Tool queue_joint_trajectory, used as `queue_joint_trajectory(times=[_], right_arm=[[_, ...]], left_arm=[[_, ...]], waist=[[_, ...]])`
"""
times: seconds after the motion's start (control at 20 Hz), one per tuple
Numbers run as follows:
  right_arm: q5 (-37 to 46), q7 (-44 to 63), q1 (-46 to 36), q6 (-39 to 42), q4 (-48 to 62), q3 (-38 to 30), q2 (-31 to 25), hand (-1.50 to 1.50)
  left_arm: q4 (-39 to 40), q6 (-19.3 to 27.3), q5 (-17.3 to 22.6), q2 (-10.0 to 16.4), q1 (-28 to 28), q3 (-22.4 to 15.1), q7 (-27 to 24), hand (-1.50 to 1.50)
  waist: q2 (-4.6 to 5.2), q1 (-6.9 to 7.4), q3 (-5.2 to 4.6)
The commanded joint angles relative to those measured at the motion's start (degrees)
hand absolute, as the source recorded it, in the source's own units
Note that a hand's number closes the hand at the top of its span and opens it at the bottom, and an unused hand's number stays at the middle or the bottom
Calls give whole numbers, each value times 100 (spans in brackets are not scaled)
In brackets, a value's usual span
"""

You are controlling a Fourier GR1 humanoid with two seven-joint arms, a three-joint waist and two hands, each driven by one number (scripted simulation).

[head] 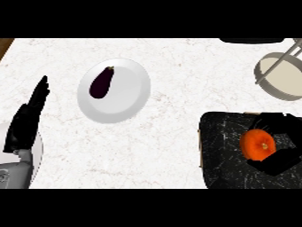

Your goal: Pick the squash from the tray and place it in the tiered basket

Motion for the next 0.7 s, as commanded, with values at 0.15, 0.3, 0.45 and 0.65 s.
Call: queue_joint_trajectory(times=[0.15,0.3,0.45,0.65], right_arm=[[689,-1484,448,956,-1520,1380,-809,150],[668,-2030,910,824,-2449,1313,-980,150],[13,-1941,1192,661,-3074,588,-713,150],[-291,-2138,749,164,-3292,-257,-556,150]], left_arm=[[130,-18,30,29,-42,63,-97,0],[-100,-46,19,102,30,87,163,0],[70,-150,165,143,240,223,-288,0],[278,-39,101,26,-36,170,-189,0]], waist=[[-36,-51,0],[-50,-108,8],[-21,-82,0],[-6,-80,0]])
